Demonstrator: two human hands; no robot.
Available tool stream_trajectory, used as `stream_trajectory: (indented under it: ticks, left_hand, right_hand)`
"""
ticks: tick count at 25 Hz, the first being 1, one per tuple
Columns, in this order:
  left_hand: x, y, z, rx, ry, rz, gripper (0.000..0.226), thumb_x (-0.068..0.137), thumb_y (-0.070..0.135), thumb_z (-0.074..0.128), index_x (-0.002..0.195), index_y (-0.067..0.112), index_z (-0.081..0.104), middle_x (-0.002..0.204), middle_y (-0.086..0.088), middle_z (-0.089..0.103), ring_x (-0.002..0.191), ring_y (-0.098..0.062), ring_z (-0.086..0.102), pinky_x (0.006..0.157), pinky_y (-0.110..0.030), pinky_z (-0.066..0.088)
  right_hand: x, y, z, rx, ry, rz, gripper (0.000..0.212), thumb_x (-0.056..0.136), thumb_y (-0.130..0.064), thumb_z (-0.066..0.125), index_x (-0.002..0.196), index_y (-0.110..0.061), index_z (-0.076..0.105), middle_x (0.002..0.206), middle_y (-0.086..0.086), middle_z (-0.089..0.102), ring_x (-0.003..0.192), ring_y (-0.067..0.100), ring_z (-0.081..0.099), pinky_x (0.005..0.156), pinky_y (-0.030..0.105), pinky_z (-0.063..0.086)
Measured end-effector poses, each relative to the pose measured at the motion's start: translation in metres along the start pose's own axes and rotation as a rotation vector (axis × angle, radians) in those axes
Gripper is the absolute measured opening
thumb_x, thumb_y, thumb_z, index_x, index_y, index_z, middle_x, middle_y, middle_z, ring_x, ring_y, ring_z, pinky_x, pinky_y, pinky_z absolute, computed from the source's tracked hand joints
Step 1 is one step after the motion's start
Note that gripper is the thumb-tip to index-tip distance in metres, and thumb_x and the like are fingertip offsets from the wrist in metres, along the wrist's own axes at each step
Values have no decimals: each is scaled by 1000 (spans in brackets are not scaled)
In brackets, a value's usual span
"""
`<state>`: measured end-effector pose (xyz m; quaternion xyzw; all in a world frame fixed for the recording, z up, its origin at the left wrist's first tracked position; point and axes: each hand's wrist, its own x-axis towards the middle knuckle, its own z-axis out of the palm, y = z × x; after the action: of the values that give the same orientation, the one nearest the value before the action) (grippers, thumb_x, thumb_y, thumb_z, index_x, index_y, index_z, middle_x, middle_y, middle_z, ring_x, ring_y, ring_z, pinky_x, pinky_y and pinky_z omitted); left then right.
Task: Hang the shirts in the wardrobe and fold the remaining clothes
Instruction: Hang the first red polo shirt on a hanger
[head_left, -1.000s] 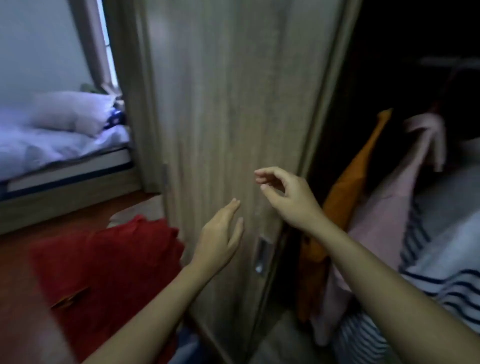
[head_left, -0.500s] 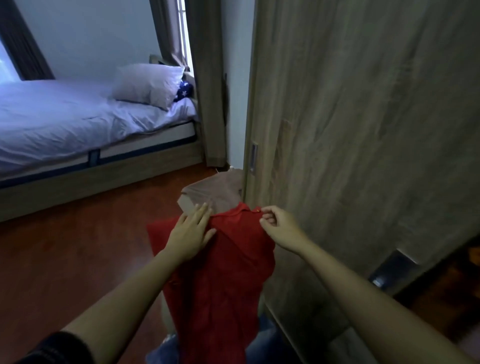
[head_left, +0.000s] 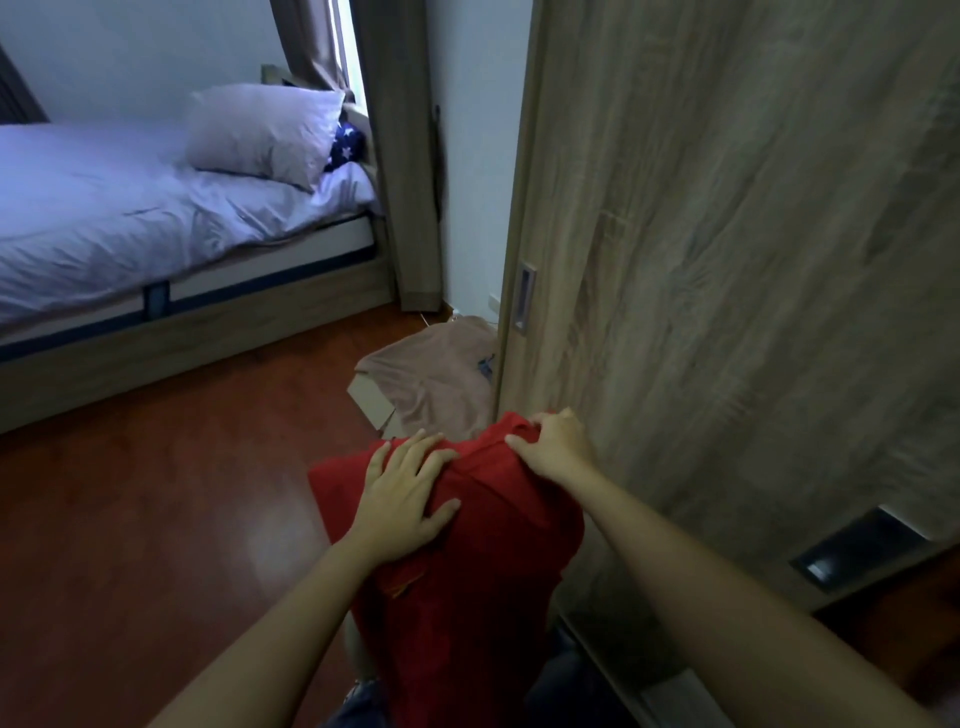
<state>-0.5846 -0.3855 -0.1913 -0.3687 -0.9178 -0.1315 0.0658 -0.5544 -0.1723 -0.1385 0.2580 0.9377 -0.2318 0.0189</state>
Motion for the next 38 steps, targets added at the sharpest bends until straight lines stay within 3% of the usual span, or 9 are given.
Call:
stream_trajectory:
  ticks: [5, 11, 16, 20, 24, 26, 32, 35, 38]
  left_hand:
    - [4, 2, -17, -418, 140, -236, 70, 85, 63, 23, 144, 26, 29, 156, 3, 18, 142, -8, 12, 116, -39, 13]
    - [-13, 0, -14, -20, 112, -370, 78, 84, 60, 3, 147, 20, 25, 155, -2, 26, 144, -21, 16, 114, -52, 9]
    - [-23, 10, -35, -207, 267, -335, 72, 86, 58, 14, 142, 18, 35, 144, -5, 43, 138, -21, 31, 114, -51, 8]
    - [5, 54, -98, -763, 470, -309, 53, 91, 44, 29, 127, 13, 52, 126, -1, 55, 123, -17, 48, 106, -27, 27]
    - [37, 106, -154, -1146, 59, 184, 39, 83, 44, 56, 120, 31, 55, 126, 11, 57, 118, 1, 51, 104, -31, 39]
    - [40, 140, -160, -1097, -45, 329, 48, 77, 48, 62, 120, 27, 57, 122, 8, 61, 116, -4, 55, 102, -28, 40]
    - [10, 259, -148, -1035, 201, 409, 46, 73, 45, 67, 109, 23, 49, 109, 9, 58, 104, -4, 56, 91, -20, 44]
    - [-22, 309, -124, -862, 438, 381, 22, 78, 39, 60, 82, 22, 46, 85, 6, 47, 82, -10, 49, 75, -21, 38]
    - [-57, 342, -107, -909, 364, 293, 31, 80, 46, 54, 69, 17, 51, 67, 11, 45, 64, 2, 46, 62, -16, 33]
  right_hand:
    - [-18, -14, -11, 811, 351, -2, 17, 94, -13, 44, 102, -24, 53, 104, 7, 58, 101, 25, 57, 87, 30, 43]
    - [-57, -24, -74, 1394, 520, -119, 27, 93, -7, 37, 91, -32, 48, 85, -5, 53, 81, 9, 51, 87, 31, 42]
    - [-104, -44, -124, 1380, 477, -302, 37, 88, 13, 23, 87, -19, 42, 54, -20, 52, 45, -4, 43, 45, 8, 37]
    - [-135, -46, -151, 1586, 408, -442, 38, 85, 13, 23, 86, -18, 45, 63, -14, 65, 59, -1, 58, 61, 11, 48]
    - [-166, -36, -188, 1596, 478, -559, 30, 87, 7, 26, 88, -16, 44, 71, -4, 68, 66, 9, 63, 66, 21, 53]
    - [-181, -26, -201, 1514, 547, -551, 26, 88, 4, 29, 90, -18, 43, 77, -2, 66, 68, 11, 62, 66, 24, 53]
    - [-243, 39, -230, 1301, 822, -433, 25, 84, -13, 37, 84, -34, 51, 90, 3, 62, 84, 23, 57, 83, 46, 48]
    - [-279, 75, -242, 1197, 950, -394, 27, 84, -19, 39, 82, -43, 51, 88, -5, 63, 83, 13, 59, 82, 38, 48]
    - [-329, 121, -261, 1085, 956, -349, 27, 82, -12, 39, 93, -34, 49, 87, -2, 60, 78, 7, 58, 77, 24, 48]
